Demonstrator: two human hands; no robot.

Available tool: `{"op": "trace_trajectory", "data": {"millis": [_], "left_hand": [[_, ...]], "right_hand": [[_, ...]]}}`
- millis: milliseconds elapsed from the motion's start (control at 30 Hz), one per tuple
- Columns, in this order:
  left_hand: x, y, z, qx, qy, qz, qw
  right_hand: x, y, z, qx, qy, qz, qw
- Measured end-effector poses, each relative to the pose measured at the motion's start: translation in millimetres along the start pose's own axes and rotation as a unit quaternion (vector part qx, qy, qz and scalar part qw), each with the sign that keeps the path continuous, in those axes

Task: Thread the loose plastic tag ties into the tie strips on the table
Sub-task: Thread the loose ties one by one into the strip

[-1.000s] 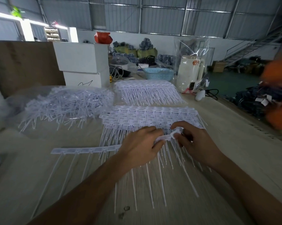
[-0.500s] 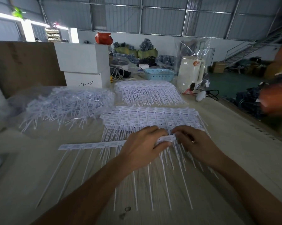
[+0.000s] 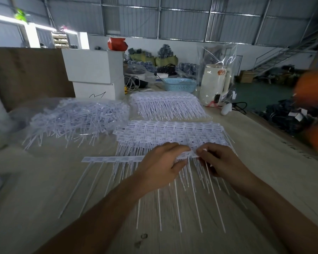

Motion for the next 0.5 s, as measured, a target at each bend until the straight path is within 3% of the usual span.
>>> {"op": "trace_trajectory", "data": {"millis": [233,500], "left_hand": [[-1.4,-4.7,-0.4,-0.028,0.016,-0.027,0.999],[4.4,2.7,-2.4,0.018,0.004,-0.017,1.000]], "right_hand": [[4.0,4.4,1.2,0.033,-0.035,0.017,0.999],[0.7,3.0,-1.3,0.036,-0.089,0.150,0.984]]}}
Point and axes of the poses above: each hand's wrist, its own z-axis away from the middle knuckle, its own y-axis out of the palm, x = y × z, the point moved 5 cm from there along -z, towards the middle knuckle, and after that the axes turned 7 degrees about -z, right-handed, at the moved point
